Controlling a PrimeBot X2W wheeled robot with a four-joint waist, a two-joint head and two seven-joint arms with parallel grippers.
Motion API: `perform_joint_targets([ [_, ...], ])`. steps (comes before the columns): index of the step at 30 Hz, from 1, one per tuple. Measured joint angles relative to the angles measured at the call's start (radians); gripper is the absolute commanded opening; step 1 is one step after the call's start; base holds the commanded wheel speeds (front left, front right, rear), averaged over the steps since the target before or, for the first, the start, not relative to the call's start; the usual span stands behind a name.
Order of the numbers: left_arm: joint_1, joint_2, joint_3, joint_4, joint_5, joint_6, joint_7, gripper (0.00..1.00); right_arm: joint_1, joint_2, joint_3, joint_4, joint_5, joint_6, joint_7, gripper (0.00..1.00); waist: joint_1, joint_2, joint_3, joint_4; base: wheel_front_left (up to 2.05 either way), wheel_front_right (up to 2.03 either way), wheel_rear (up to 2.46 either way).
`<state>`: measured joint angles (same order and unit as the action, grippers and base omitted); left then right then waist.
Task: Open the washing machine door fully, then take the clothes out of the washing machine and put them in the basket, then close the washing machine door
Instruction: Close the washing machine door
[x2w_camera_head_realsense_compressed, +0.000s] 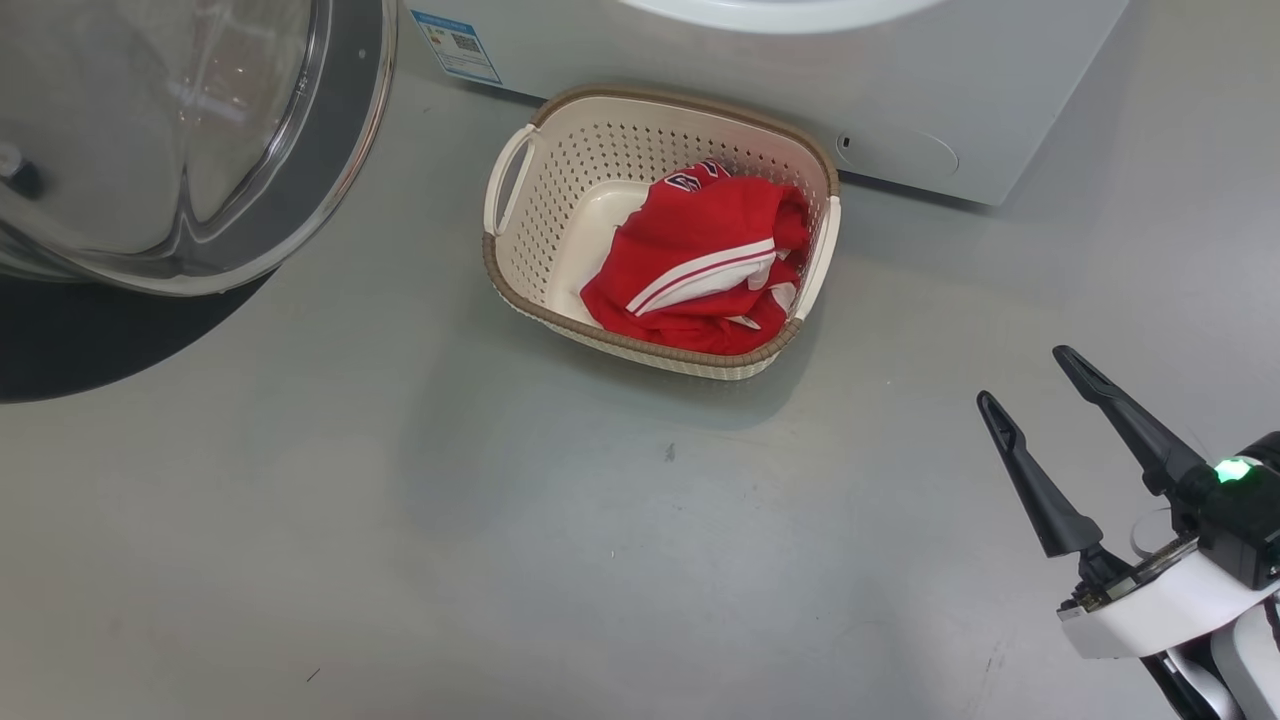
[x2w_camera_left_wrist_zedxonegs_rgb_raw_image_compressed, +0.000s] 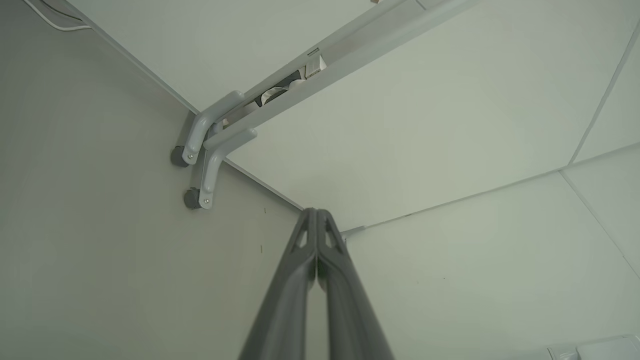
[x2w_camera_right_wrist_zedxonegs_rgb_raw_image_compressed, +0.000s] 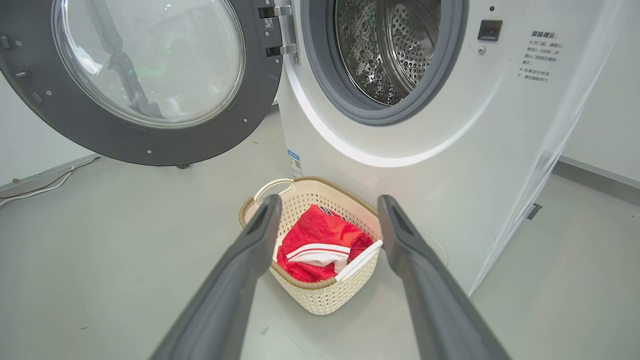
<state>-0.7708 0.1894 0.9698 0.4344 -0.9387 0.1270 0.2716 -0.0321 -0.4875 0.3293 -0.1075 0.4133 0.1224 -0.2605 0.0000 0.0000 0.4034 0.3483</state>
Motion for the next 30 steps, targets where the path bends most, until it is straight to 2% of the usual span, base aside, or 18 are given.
perform_joint_targets([
  [17,-0.082,-0.017,-0.003,0.113,0.043,0.0,0.187,0.0,-0.001,-0.003,0.007,0.0,0.0,0.0,0.0,1.0,0.0,0.0,-0.008,-0.008,0.0,0.0,0.0],
  [30,-0.102,-0.009,0.019,0.143,0.067,0.0,0.282,0.0,-0.001,-0.002,0.007,0.001,0.0,0.0,0.0,1.0,0.0,0.0,-0.016,-0.005,0.0,0.0,0.0],
])
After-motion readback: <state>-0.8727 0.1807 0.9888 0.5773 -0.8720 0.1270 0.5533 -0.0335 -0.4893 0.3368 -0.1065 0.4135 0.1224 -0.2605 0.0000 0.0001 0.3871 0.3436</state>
